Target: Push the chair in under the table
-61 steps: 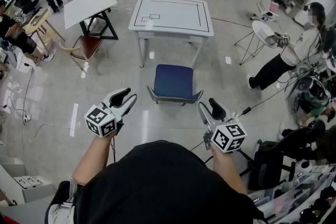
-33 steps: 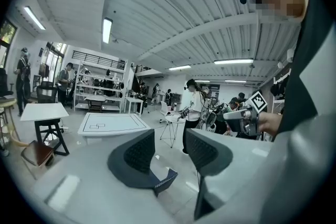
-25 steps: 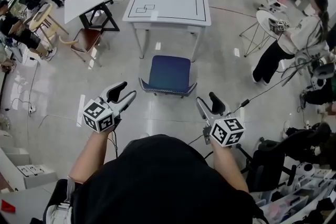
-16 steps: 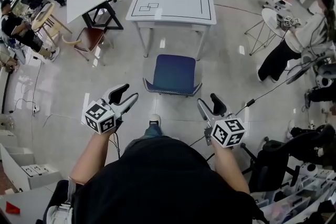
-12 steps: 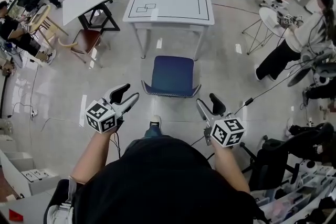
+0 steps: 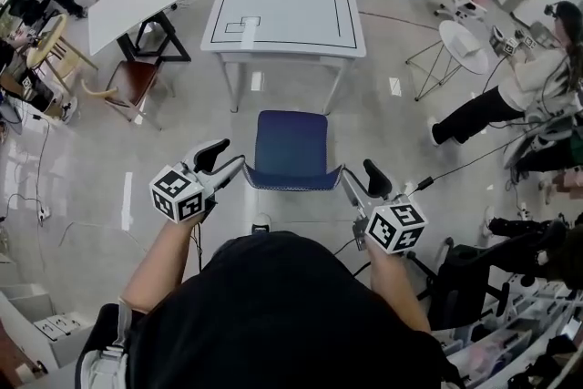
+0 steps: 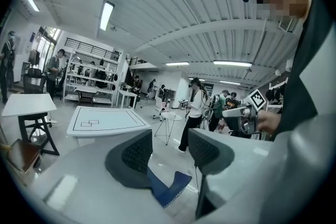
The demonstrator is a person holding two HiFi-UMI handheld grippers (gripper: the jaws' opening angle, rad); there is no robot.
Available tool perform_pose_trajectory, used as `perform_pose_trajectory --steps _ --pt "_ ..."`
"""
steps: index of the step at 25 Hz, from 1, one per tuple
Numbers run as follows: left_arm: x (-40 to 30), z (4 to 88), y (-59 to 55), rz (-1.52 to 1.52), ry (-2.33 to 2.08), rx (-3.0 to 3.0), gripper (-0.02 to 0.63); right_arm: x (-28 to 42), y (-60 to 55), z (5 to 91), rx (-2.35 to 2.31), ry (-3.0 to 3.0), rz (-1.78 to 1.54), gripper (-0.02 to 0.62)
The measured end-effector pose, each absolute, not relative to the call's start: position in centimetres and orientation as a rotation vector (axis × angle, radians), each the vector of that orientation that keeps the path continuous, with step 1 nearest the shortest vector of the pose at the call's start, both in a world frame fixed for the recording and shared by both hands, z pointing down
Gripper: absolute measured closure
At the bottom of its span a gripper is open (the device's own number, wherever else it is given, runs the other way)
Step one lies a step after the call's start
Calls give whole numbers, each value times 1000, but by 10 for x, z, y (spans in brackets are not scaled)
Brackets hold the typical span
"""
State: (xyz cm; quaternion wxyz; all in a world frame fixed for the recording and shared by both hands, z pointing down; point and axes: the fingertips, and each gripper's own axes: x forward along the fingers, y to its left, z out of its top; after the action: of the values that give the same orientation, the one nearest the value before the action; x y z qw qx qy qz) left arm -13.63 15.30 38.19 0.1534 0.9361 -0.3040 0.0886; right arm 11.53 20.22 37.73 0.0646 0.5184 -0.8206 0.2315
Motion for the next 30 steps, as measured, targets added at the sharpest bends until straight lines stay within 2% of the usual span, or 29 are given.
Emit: perform_pose_trajectory --steps 11,25,30 --pt "-141 393 76 250 -730 2712 278 93 153 382 1632 -2386 711 305" --pt "-149 415 25 260 -574 2689 278 69 121 388 1648 -2288 708 305" --pt "-162 420 14 180 -549 2624 278 52 115 397 1610 -2272 721 305"
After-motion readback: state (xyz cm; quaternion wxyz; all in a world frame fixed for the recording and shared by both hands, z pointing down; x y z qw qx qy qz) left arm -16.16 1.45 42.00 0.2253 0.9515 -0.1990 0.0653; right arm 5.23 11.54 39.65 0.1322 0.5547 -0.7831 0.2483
